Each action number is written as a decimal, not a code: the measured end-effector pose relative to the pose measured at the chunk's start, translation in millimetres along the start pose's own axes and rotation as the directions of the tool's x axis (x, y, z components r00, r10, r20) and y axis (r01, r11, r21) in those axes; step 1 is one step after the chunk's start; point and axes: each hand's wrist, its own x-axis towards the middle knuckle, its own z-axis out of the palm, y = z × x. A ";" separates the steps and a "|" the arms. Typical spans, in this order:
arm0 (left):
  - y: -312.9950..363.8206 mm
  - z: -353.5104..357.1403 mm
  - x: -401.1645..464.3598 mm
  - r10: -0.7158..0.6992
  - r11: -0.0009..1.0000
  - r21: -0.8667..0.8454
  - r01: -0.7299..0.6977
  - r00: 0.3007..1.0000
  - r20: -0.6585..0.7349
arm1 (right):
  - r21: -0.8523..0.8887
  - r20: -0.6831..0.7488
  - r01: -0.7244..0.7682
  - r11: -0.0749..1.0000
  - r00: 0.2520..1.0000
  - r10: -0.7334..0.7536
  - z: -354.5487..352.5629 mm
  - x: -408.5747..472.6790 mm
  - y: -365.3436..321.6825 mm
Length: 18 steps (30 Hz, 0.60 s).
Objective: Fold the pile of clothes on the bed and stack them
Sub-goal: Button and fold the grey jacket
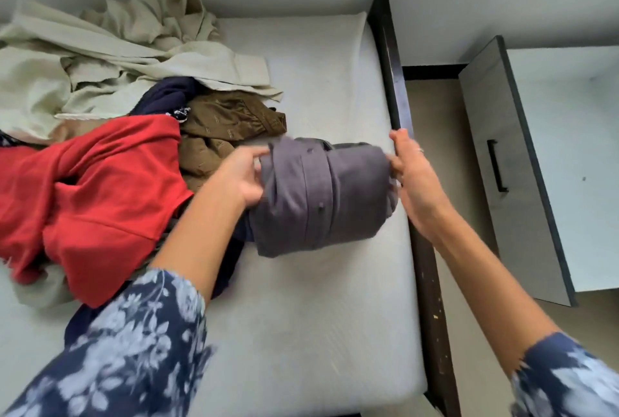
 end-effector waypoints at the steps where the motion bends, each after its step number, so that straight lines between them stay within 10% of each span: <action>1: 11.7 2.2 9.4 0.028 0.999 -0.019 -0.028 1.000 -0.003 | -0.163 -0.010 0.095 0.982 0.995 -0.098 9.4 6.5 1.5; 4: 22.1 8.2 30.7 0.044 0.980 0.193 -0.048 0.999 0.025 | -0.734 0.134 0.241 0.635 0.968 -0.212 32.9 18.1 24.9; 8: 6.0 9.8 35.7 0.294 0.877 0.410 -0.250 0.955 -0.048 | -0.947 0.069 0.134 0.292 0.972 -0.223 59.7 37.9 48.6; 12: -44.8 -7.7 37.0 0.632 0.522 0.747 -0.411 0.775 -0.016 | -0.977 0.027 0.070 0.202 0.978 -0.207 70.4 75.5 59.5; 18: -69.5 -4.4 89.3 0.627 0.529 0.810 -0.252 0.760 -0.172 | -0.971 0.005 0.077 0.228 0.954 -0.301 76.6 112.9 90.3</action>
